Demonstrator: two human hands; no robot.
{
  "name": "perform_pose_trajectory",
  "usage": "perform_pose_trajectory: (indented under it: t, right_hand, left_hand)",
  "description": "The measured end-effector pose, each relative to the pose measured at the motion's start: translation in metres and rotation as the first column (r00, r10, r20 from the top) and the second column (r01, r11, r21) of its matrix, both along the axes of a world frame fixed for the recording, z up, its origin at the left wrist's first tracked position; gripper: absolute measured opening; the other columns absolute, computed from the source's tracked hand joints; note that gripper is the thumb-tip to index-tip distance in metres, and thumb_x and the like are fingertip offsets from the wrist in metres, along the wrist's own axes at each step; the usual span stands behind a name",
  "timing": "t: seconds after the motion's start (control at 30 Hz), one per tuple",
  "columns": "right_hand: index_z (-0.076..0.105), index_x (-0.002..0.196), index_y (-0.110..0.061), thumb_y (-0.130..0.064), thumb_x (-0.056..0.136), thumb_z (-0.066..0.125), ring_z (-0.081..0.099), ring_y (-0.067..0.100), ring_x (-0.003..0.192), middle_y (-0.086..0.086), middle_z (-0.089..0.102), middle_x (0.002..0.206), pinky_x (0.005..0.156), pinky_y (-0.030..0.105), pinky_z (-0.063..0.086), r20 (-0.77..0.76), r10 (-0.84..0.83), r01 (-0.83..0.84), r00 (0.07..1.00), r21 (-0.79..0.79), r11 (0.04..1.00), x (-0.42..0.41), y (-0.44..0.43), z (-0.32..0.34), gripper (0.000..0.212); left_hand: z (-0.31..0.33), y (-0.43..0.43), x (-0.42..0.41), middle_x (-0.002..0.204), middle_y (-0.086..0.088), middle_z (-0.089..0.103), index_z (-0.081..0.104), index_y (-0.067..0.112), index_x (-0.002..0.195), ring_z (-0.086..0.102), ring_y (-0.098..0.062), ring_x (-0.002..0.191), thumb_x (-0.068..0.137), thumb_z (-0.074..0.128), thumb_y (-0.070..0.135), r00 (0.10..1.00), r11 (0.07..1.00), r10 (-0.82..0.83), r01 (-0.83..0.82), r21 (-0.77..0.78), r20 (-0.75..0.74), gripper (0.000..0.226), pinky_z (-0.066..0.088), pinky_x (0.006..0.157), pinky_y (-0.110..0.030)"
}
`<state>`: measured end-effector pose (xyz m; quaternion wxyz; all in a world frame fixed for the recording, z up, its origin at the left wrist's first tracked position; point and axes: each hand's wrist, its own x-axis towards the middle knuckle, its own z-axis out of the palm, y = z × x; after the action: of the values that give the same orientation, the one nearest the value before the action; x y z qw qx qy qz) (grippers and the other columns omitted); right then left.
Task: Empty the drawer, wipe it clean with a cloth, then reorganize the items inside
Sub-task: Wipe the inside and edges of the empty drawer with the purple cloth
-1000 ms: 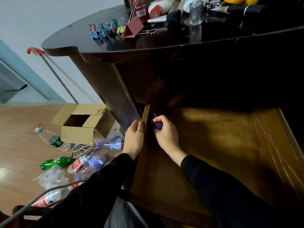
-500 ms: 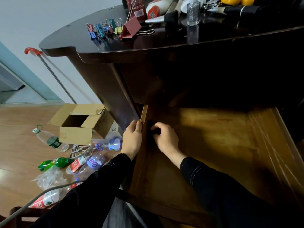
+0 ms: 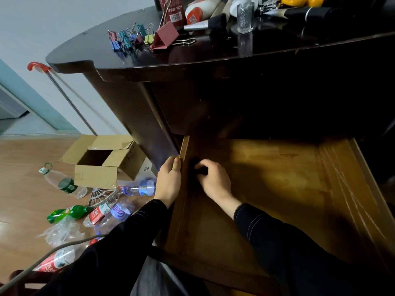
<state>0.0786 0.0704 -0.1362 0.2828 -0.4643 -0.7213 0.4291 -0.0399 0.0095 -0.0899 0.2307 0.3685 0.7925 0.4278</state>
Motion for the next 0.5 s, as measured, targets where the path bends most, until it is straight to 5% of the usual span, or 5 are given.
perform_pose_trajectory:
  t: [0.1,0.17,0.3,0.37,0.5]
  right_hand:
    - [0.068,0.110,-0.024,-0.014,0.091,0.070,0.063,0.013,0.106,-0.006,0.069,0.116,0.074,0.017,0.051,-0.228,-0.077,0.093,0.971,0.061,0.994,-0.009,-0.002,0.011,0.021]
    - [0.068,0.112,-0.023,-0.014,0.090,0.071,0.061,0.012,0.107,-0.007,0.067,0.118,0.074,0.014,0.049,-0.252,-0.059,0.098,0.966,0.146,0.984,-0.016,-0.011,0.013,0.024]
    - [0.066,0.114,-0.025,-0.013,0.093,0.065,0.062,0.019,0.107,-0.007,0.067,0.120,0.081,0.038,0.056,0.043,0.024,-0.029,0.999,0.124,0.992,-0.006,-0.011,-0.002,0.024]
    - [0.067,0.115,-0.026,-0.014,0.094,0.064,0.064,0.020,0.107,-0.006,0.068,0.120,0.081,0.038,0.056,0.092,0.034,-0.040,0.995,0.064,0.997,0.000,-0.002,0.000,0.024]
    - [0.069,0.114,-0.022,-0.015,0.091,0.072,0.062,0.017,0.108,-0.004,0.067,0.120,0.072,0.018,0.051,-0.180,-0.066,0.100,0.981,0.187,0.977,-0.012,-0.008,0.015,0.025]
  left_hand:
    - [-0.001,0.000,0.000,0.102,-0.012,0.068,0.063,0.008,0.103,0.062,-0.028,0.100,0.108,0.039,0.028,1.000,1.000,0.002,-0.002,0.007,-0.015,0.031,0.046,0.094,-0.045]
    - [-0.002,0.001,0.001,0.100,-0.009,0.067,0.063,0.009,0.103,0.062,-0.025,0.097,0.107,0.040,0.027,1.000,1.000,0.005,-0.004,0.015,-0.010,0.030,0.046,0.090,-0.042]
    - [-0.001,0.001,0.000,0.100,-0.010,0.067,0.063,0.009,0.104,0.061,-0.025,0.097,0.107,0.039,0.027,1.000,1.000,0.004,-0.004,0.003,-0.009,0.030,0.045,0.089,-0.039]
    - [-0.002,0.001,-0.001,0.105,-0.011,0.067,0.063,0.009,0.108,0.061,-0.027,0.102,0.108,0.038,0.028,1.000,1.000,0.001,-0.001,0.005,-0.010,0.031,0.046,0.095,-0.042]
    - [-0.004,0.002,-0.002,0.104,-0.009,0.068,0.064,0.010,0.106,0.062,-0.025,0.102,0.107,0.039,0.026,1.000,1.000,0.001,-0.001,0.022,-0.005,0.029,0.046,0.095,-0.042]
